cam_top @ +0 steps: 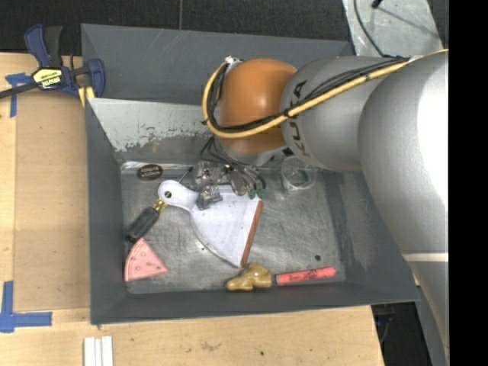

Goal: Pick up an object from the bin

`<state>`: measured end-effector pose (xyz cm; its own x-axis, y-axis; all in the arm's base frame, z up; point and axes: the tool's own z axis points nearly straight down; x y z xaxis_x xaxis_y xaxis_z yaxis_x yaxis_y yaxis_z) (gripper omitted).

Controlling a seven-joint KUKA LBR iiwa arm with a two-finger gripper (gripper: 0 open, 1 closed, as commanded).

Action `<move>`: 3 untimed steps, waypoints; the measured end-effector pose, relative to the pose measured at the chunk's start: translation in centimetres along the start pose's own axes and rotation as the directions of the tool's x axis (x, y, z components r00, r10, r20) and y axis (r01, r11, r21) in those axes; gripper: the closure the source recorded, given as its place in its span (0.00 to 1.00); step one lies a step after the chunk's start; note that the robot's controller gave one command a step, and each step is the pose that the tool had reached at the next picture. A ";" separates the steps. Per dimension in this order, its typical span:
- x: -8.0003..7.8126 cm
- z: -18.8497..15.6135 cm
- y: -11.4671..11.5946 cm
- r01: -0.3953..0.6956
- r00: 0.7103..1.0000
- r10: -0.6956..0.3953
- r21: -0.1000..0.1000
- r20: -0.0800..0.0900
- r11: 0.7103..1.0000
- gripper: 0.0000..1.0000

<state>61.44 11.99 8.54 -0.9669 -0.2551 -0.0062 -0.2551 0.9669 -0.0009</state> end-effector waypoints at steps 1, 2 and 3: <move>0.1 0.1 0.0 -0.001 1.000 0.001 -0.001 -0.002 1.000 0.00; 0.1 0.1 0.0 -0.001 1.000 0.001 -0.002 -0.002 1.000 0.00; -1.2 -0.5 2.8 0.069 0.998 -0.069 0.000 -0.002 0.998 0.00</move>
Offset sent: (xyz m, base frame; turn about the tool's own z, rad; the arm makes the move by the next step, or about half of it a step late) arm 0.0000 0.0000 0.0000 0.0000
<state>61.87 14.99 9.00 -0.9470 -0.3212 -0.0040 -0.3212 0.9470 -0.0015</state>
